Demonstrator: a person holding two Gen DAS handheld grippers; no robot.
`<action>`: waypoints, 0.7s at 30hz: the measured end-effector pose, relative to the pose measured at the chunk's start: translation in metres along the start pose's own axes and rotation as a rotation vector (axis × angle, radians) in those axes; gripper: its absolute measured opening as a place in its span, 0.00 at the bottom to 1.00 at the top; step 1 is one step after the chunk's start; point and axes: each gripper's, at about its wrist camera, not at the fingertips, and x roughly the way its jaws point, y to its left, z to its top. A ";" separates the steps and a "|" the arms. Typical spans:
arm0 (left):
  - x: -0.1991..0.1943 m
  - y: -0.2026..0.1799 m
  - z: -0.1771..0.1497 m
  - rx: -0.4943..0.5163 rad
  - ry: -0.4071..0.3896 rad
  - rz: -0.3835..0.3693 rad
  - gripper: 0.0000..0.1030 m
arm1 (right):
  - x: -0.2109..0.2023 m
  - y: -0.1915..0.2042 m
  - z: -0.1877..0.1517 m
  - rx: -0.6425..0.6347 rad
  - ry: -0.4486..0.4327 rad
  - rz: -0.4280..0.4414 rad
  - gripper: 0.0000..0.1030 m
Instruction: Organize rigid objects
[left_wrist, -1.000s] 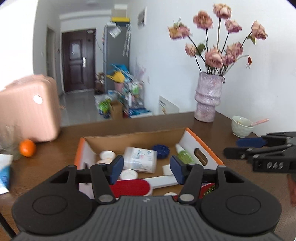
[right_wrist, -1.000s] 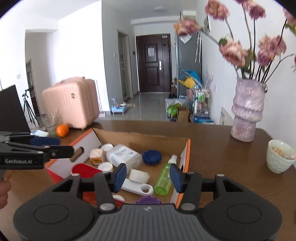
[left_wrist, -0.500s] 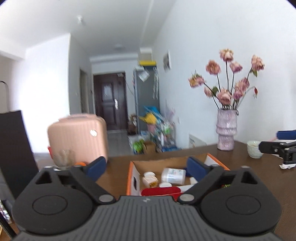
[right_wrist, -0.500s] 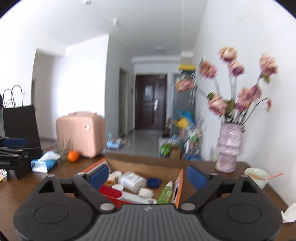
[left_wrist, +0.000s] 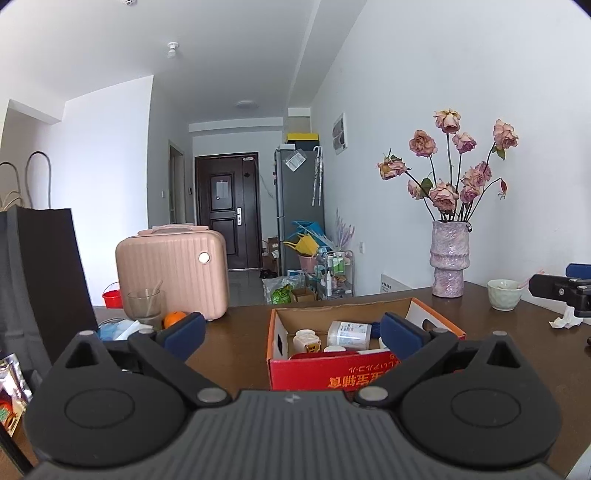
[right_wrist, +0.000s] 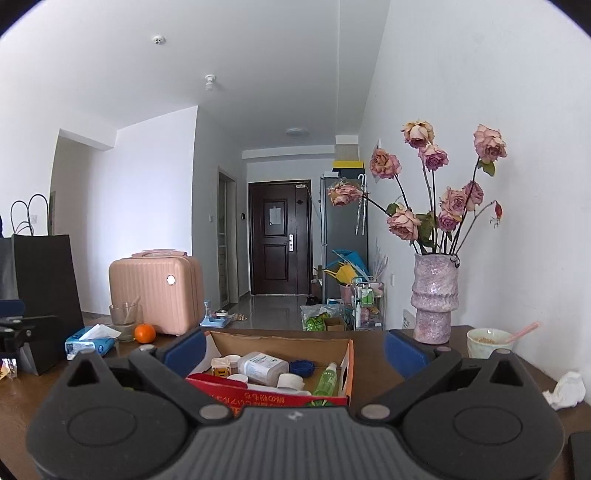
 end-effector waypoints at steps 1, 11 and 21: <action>-0.005 0.001 -0.002 -0.002 -0.002 -0.001 1.00 | -0.004 0.002 -0.002 0.002 0.002 0.005 1.00; -0.074 0.014 -0.043 -0.043 0.021 0.058 1.00 | -0.079 0.035 -0.043 -0.051 0.003 0.055 1.00; -0.160 0.018 -0.102 -0.026 0.008 0.088 1.00 | -0.160 0.053 -0.097 -0.150 0.088 0.061 1.00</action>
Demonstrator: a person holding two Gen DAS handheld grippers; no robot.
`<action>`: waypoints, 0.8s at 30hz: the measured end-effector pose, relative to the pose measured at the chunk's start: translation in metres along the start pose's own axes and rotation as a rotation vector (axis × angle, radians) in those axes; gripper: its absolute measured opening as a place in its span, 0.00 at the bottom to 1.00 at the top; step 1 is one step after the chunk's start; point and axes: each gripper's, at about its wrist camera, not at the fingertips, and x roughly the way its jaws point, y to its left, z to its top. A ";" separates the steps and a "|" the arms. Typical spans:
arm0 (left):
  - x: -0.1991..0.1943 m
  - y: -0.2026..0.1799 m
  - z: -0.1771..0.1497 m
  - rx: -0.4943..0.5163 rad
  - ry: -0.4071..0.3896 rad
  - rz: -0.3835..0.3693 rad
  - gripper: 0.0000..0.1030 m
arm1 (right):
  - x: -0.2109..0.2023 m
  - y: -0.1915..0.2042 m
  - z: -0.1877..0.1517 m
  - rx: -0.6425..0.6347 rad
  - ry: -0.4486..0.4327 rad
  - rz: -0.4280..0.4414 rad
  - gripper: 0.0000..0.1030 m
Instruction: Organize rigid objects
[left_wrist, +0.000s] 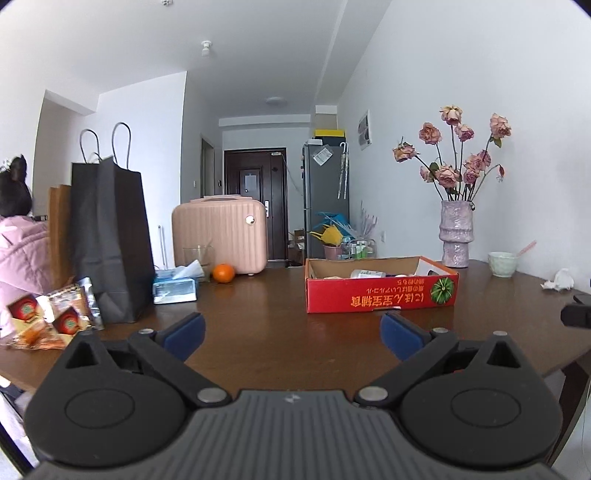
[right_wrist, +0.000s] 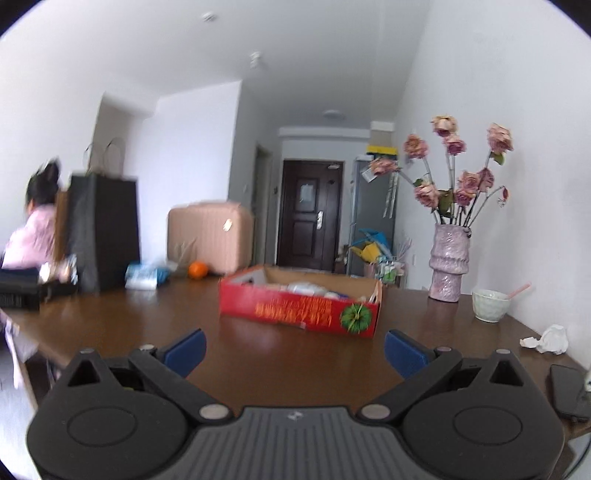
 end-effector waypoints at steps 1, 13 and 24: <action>-0.008 -0.001 -0.002 0.008 0.000 0.006 1.00 | -0.007 0.002 -0.004 0.003 0.015 -0.009 1.00; -0.056 -0.005 -0.010 0.027 0.013 0.025 1.00 | -0.056 0.008 -0.024 0.209 0.124 -0.098 1.00; -0.050 0.001 -0.008 0.012 0.045 0.018 1.00 | -0.053 0.009 -0.022 0.231 0.106 -0.046 1.00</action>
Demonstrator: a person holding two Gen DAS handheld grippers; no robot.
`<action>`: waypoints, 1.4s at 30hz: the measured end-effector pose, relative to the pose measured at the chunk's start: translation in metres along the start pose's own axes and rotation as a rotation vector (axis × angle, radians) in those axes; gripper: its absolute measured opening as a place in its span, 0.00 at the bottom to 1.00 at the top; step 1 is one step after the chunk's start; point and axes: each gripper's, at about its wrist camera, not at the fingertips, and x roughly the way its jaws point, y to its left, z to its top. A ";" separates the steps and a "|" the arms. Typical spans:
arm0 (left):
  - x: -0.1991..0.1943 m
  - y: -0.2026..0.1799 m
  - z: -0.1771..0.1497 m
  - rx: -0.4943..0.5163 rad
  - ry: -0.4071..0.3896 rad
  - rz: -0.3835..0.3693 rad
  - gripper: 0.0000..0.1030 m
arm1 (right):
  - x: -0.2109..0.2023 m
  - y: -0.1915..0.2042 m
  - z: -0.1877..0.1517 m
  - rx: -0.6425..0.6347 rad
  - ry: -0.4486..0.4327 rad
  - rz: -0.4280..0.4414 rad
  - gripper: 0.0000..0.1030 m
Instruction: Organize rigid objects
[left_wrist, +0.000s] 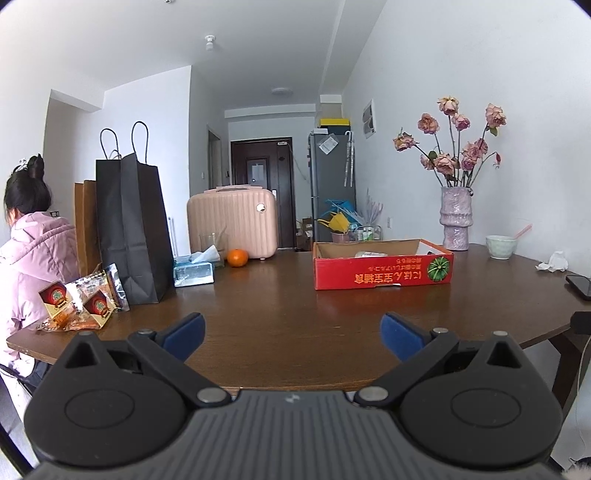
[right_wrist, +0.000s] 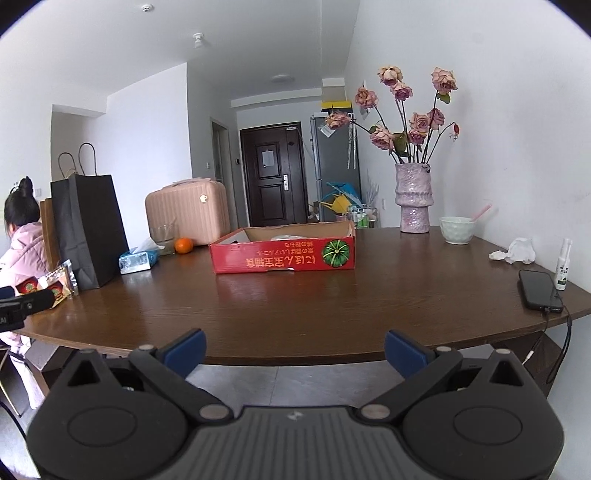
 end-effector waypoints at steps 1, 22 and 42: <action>0.000 -0.001 0.000 0.003 0.002 -0.004 1.00 | 0.000 0.000 0.000 0.001 0.000 0.002 1.00; 0.001 -0.004 -0.002 0.012 0.012 -0.033 1.00 | 0.000 0.001 -0.002 -0.021 -0.020 -0.020 1.00; 0.001 -0.003 -0.001 0.015 0.015 -0.035 1.00 | 0.001 -0.002 -0.004 -0.014 -0.013 -0.020 1.00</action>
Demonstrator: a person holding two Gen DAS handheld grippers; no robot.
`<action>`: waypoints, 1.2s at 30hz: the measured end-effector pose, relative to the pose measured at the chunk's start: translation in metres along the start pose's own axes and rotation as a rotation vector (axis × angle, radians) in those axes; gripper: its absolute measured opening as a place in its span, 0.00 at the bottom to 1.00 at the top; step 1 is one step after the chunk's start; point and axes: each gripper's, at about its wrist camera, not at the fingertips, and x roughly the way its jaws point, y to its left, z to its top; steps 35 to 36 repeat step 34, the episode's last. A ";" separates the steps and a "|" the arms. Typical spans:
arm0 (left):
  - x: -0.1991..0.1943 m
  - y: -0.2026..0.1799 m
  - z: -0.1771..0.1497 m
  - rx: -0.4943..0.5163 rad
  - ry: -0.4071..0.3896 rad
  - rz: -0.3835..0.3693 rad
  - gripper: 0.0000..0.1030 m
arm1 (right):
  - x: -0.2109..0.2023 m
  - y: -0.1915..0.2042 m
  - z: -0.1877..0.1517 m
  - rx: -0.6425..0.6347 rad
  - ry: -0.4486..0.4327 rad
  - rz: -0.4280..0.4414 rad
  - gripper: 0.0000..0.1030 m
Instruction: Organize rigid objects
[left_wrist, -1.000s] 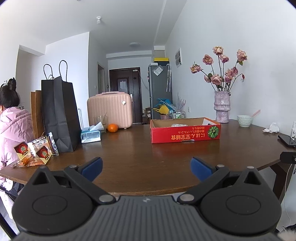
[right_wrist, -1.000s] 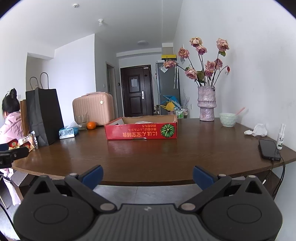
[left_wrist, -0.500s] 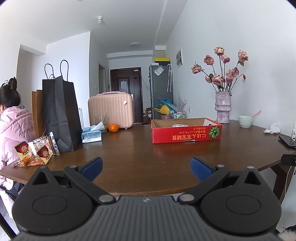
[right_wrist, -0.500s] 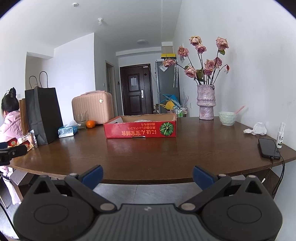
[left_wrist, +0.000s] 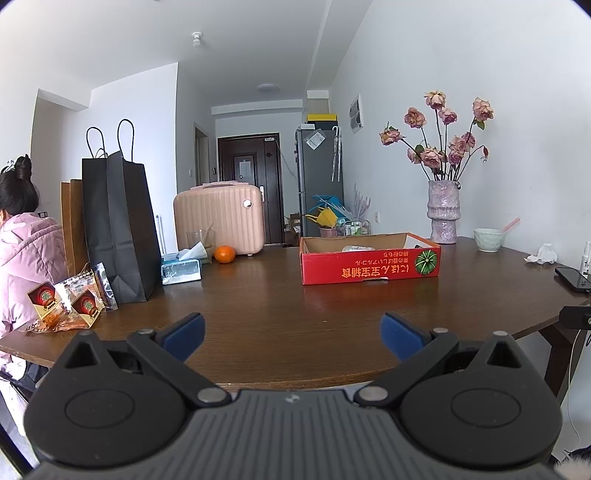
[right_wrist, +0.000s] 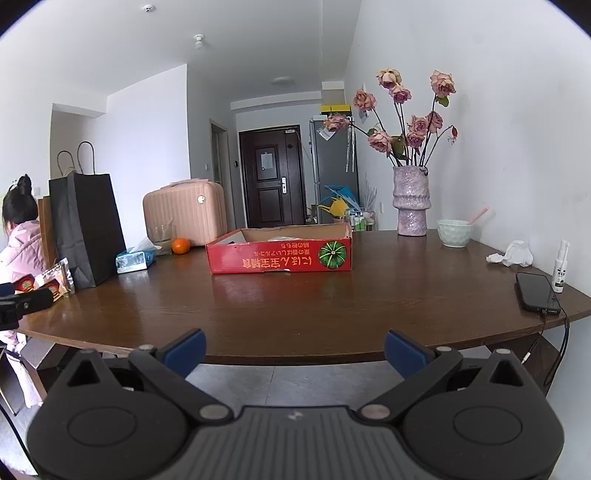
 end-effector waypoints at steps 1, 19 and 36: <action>0.000 0.000 0.000 0.000 0.000 0.000 1.00 | 0.000 0.000 0.000 0.000 0.001 0.000 1.00; 0.001 0.001 -0.002 -0.008 0.006 -0.017 1.00 | 0.003 -0.002 -0.002 0.011 0.021 0.007 1.00; 0.001 0.002 -0.003 -0.016 0.010 -0.030 1.00 | 0.008 -0.002 -0.007 0.000 0.040 -0.003 1.00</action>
